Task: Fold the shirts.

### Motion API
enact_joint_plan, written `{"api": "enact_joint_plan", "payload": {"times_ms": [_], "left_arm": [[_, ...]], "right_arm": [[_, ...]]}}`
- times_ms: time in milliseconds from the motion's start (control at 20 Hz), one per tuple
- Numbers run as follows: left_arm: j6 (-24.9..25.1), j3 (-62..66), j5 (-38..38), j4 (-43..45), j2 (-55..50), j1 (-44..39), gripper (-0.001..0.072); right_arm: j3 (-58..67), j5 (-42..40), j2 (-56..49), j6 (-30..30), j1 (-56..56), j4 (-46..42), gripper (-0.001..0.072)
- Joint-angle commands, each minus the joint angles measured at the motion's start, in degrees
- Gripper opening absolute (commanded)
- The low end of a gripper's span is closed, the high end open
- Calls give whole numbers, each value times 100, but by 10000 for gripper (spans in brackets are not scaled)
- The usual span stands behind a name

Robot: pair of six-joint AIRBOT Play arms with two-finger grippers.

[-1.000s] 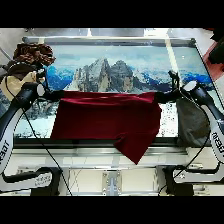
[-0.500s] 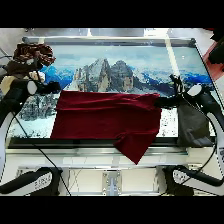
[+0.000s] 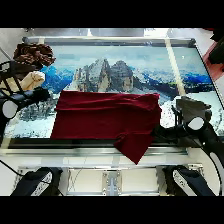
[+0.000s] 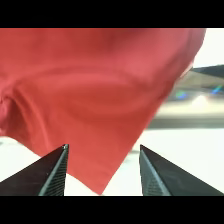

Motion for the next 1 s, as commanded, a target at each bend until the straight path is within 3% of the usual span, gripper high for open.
{"api": "enact_joint_plan", "payload": {"times_ms": [0,200,500,800,850,900,950], "left_arm": [[-7,-92,-26,-203,203,0,355],[9,-92,-50,-247,203,0,354],[33,-92,-48,-367,203,0,354],[63,-92,-50,-374,203,0,354],[63,-92,-50,-374,203,0,354],[63,-92,-50,-374,203,0,354],[63,-92,-50,-374,203,0,354]], "right_arm": [[-695,-85,367,549,114,302,518],[-1014,-407,367,964,446,337,518],[-1211,-1762,310,1648,1259,505,494],[-1211,-1561,186,1692,1458,457,493],[-1211,-1526,186,1692,1458,411,468],[-1209,-1543,190,1687,1458,402,381],[-1209,-1572,190,1663,1458,402,237]]}}
